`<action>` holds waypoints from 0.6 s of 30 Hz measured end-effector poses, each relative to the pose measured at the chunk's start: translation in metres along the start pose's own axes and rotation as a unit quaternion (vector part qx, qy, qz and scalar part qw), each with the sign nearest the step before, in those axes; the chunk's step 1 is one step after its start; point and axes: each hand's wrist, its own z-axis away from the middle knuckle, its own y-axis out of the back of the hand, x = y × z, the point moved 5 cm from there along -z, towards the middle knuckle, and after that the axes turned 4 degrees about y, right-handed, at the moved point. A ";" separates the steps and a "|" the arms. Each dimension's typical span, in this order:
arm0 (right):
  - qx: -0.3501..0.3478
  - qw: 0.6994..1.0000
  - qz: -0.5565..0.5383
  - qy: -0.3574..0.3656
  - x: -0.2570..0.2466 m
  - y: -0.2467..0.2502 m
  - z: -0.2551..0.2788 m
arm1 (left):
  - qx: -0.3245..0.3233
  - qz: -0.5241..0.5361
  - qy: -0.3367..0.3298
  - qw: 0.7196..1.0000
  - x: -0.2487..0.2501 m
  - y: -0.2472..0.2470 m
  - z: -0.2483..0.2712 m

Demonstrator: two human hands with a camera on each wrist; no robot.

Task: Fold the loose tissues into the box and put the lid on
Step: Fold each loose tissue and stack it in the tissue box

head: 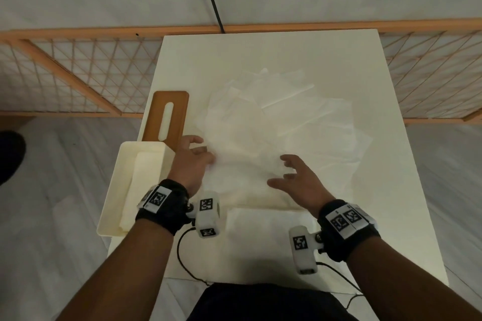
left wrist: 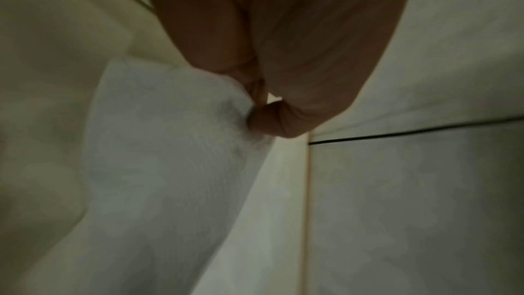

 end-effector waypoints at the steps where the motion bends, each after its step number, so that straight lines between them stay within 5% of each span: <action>1: -0.024 0.998 -0.061 -0.010 -0.004 -0.006 0.000 | -0.035 0.030 -0.010 0.999 0.009 0.001 0.010; 4: -0.090 0.968 -0.234 -0.024 -0.018 -0.027 -0.001 | -0.112 0.107 -0.041 0.987 0.029 0.005 0.033; 7: -0.069 0.951 -0.302 0.023 -0.039 -0.029 -0.003 | -0.087 0.075 -0.098 0.988 0.038 0.020 0.049; 11: -0.048 0.967 -0.203 0.146 -0.073 -0.010 0.004 | -0.025 -0.010 -0.127 0.992 0.032 0.040 0.057; 18: 0.035 0.979 -0.002 0.203 -0.078 0.010 0.009 | -0.017 -0.121 -0.184 0.975 0.029 0.043 0.057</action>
